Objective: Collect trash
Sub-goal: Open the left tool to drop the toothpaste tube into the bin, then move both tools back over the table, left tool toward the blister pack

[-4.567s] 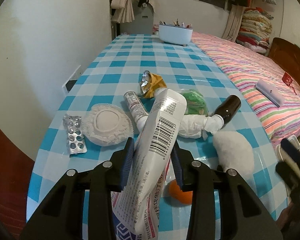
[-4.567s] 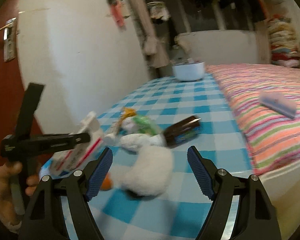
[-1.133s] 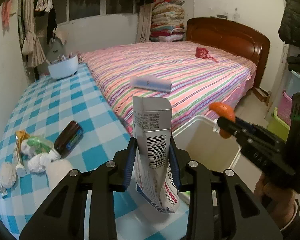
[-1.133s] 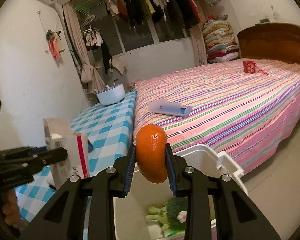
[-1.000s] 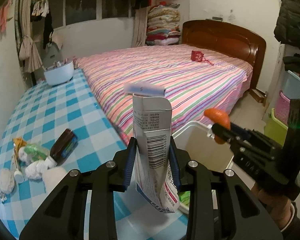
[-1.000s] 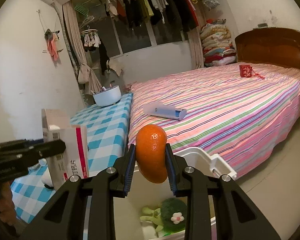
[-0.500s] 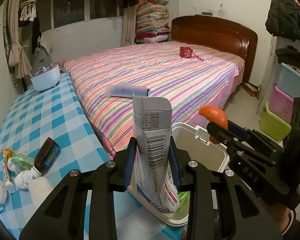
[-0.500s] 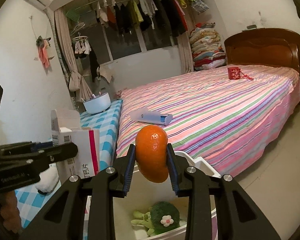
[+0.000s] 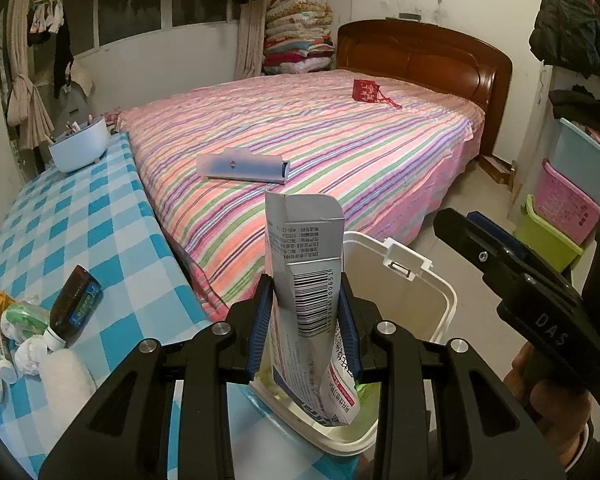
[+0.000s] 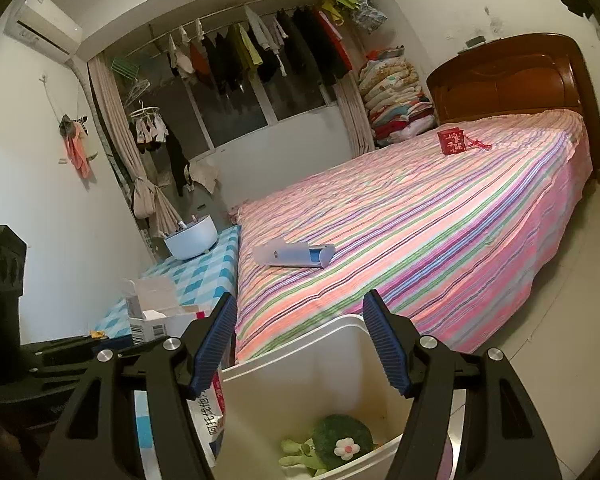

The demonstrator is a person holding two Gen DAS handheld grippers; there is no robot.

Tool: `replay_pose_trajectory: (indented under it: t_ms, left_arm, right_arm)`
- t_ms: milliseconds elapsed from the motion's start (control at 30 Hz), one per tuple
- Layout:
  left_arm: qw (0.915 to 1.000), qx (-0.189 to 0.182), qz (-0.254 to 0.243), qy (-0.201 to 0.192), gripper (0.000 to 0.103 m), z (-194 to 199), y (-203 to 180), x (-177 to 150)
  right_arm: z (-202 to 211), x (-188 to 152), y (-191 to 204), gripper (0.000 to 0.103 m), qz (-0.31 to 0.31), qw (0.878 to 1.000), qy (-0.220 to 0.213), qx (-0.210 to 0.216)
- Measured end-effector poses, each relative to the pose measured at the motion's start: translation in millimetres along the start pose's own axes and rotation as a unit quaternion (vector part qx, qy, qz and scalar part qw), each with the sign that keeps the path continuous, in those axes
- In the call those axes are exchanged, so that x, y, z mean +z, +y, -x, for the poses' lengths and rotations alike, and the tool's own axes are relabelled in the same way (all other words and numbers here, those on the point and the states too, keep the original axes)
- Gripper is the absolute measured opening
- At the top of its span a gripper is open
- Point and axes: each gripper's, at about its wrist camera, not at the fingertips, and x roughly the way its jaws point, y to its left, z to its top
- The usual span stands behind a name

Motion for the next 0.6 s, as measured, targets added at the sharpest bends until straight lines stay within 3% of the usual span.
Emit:
replay_pose_trajectory:
  t_ms: [267,333,367,400,600]
  left_arm:
    - [1.0,0.0,-0.006,-0.002,0.036,-1.2,-3.1,-0.2]
    - [0.9998,0.008,-0.018,-0.007,0.056,-0.1,-6.8,-0.6]
    - [0.9994,0.018,-0.024,-0.016,0.074,2.1,-8.7,-1.2]
    - [0.999,0.026,-0.029,-0.023,0.081,4.7,-10.2,-1.8]
    - [0.996,0.061,-0.049,-0.043,0.089,17.7,-3.5,-3.8]
  right_arm:
    - [1.2,1.7,1.2,0.064,0.0,1.0,-0.004,0.002]
    - [1.2,1.9,2.0,0.064,-0.001,1.0,-0.005,0.001]
    - [1.0,2.3,2.5,0.064,-0.001,1.0,-0.005,0.002]
    - [1.2,2.1,2.6,0.064,-0.001,1.0,-0.005,0.002]
    - [0.6,2.4,4.2,0.064,0.0,1.0,-0.003,0.004]
